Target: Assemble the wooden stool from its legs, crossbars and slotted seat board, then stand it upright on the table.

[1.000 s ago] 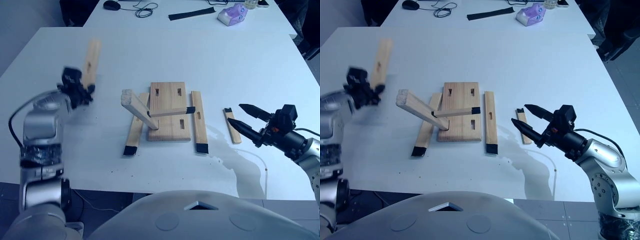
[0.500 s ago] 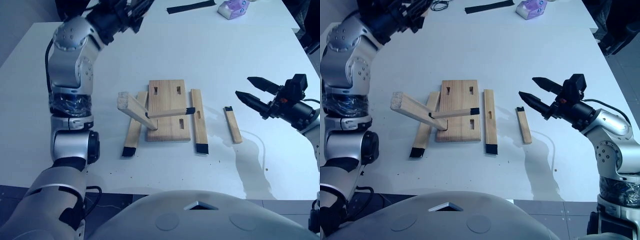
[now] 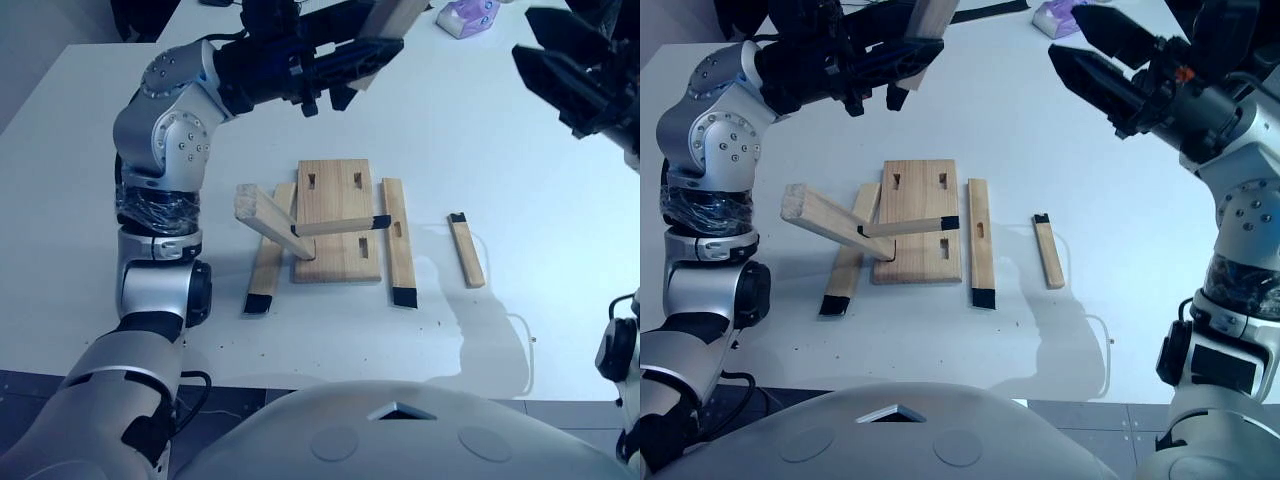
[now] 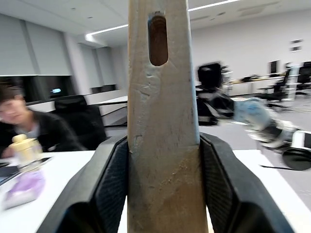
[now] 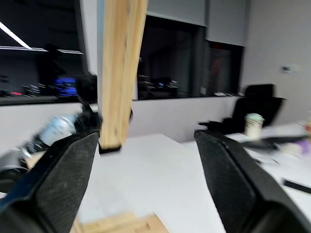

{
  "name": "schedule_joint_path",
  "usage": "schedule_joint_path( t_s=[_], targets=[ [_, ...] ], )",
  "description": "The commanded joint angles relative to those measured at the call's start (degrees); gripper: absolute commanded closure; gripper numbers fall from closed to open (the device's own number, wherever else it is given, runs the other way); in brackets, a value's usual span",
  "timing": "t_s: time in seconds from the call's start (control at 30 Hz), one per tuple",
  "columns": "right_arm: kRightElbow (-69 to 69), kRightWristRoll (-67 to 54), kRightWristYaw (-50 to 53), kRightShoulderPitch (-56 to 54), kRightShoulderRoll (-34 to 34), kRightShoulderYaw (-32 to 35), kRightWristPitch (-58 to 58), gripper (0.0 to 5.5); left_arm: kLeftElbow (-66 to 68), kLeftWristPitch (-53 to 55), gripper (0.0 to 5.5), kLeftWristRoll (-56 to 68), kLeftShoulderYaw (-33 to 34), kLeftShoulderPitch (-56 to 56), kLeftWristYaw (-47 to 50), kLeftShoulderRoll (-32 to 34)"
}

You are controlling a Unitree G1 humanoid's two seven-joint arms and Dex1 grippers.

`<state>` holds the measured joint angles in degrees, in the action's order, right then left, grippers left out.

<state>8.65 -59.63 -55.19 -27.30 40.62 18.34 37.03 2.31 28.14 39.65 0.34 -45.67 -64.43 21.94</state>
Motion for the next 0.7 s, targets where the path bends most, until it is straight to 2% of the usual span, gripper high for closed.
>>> schedule_joint_path(
  t_s=[0.03,0.27,0.7],
  targets=[
    [-1.08,-2.19,-1.26,-2.99,0.39,-0.48,3.17,1.89,-1.6,0.68,3.47,-0.06,-1.26,0.83,-2.6,1.16],
    [-0.79,-2.07,-3.3,-6.97,-0.51,-4.04,5.97,1.89,-2.59,0.04,3.47,-1.27,-2.81,2.33,-4.48,1.65],
    [-1.63,-0.89,-5.57,-11.41,-0.51,-6.22,8.46,1.89,-4.73,0.24,3.47,-2.69,-4.75,4.96,-6.22,2.64]
  ],
)
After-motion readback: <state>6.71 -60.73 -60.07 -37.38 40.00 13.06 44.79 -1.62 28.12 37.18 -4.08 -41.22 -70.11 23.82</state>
